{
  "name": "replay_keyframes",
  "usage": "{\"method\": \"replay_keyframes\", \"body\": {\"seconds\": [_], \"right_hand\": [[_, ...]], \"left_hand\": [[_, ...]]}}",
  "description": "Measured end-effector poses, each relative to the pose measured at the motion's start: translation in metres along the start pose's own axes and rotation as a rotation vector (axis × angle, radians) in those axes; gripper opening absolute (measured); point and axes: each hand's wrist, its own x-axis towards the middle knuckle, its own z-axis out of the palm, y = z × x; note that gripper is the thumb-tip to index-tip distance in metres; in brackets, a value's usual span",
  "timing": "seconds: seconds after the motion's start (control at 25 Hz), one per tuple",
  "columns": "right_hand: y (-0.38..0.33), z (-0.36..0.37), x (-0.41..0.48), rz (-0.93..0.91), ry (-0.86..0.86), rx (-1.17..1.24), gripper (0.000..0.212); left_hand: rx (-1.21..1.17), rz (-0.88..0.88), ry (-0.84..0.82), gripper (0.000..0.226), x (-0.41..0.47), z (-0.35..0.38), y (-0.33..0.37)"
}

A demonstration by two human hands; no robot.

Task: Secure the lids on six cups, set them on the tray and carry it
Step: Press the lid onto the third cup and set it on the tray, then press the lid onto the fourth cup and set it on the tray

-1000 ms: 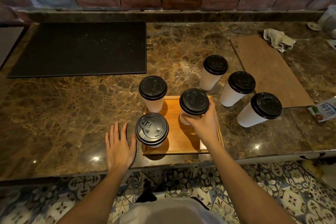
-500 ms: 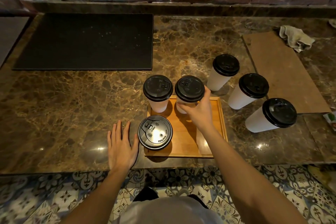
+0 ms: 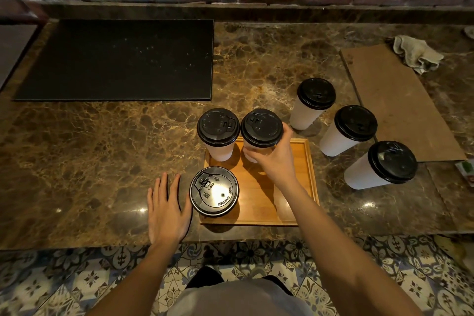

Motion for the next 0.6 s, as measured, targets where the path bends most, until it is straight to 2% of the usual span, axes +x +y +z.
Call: {"method": "replay_keyframes", "body": {"seconds": [0.16, 0.28, 0.36, 0.48, 0.6], "right_hand": [[0.005, -0.031, 0.005, 0.06, -0.113, 0.01, 0.098], [0.014, -0.054, 0.011, 0.164, 0.067, 0.053, 0.089], [0.019, -0.061, 0.021, 0.258, 0.162, 0.095, 0.096], [0.024, -0.059, 0.038, 0.382, 0.124, 0.059, 0.116], [0.023, -0.056, 0.055, 0.328, 0.221, 0.031, 0.121]], "left_hand": [[-0.006, 0.002, -0.001, 0.063, 0.0, -0.002, 0.001], [-0.013, 0.005, 0.007, 0.062, 0.0, -0.002, 0.002], [-0.005, 0.007, 0.002, 0.063, 0.001, -0.001, 0.001], [0.014, 0.001, -0.018, 0.066, 0.002, 0.0, 0.0], [0.032, -0.001, -0.025, 0.067, 0.002, 0.0, 0.001]]}}
